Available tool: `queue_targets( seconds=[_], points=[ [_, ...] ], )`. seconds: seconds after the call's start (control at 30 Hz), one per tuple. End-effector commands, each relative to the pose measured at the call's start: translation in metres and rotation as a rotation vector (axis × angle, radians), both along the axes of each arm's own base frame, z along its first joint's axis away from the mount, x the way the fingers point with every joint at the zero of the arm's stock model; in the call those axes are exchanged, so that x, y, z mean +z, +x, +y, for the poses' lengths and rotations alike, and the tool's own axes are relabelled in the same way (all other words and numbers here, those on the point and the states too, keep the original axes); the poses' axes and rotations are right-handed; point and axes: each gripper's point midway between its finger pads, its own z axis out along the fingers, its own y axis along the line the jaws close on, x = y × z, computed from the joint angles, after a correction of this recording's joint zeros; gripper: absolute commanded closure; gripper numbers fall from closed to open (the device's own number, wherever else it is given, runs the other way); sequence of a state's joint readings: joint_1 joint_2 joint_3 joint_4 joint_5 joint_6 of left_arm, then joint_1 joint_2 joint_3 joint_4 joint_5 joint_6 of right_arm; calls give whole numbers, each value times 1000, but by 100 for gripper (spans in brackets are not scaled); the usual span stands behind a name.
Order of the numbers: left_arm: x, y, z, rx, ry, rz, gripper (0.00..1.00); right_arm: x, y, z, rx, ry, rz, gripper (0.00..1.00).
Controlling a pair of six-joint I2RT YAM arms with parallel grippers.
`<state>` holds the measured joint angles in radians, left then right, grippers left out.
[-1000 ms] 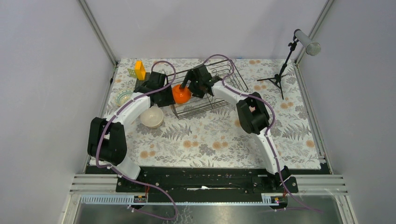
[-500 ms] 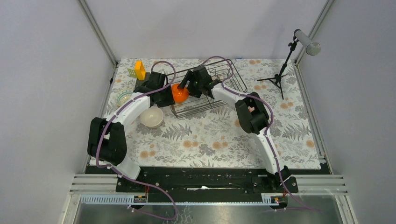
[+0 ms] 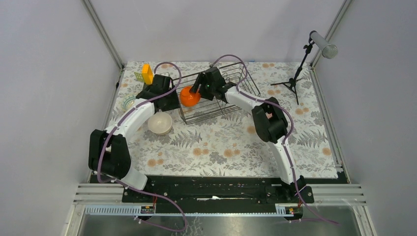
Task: Unload the bowls from the dish rack
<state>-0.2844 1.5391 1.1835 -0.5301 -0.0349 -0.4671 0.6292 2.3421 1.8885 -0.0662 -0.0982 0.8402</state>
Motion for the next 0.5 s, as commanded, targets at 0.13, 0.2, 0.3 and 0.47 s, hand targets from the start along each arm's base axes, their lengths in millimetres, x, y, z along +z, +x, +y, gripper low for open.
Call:
queue_targets(
  seconds=[0.13,0.2,0.3,0.47],
  points=[
    [49,12,12,42,10,-149,57,72,-2,-6,3,19,-144,44],
    [54,12,13,47,10,-162,57,78,-1,-8,-1,19,-155,44],
    [60,12,13,49,-2,-181,57,92,0,-12,-5,28,-177,45],
    [66,12,13,55,-44,-191,56,119,0,-22,-7,65,-200,45]
  ],
)
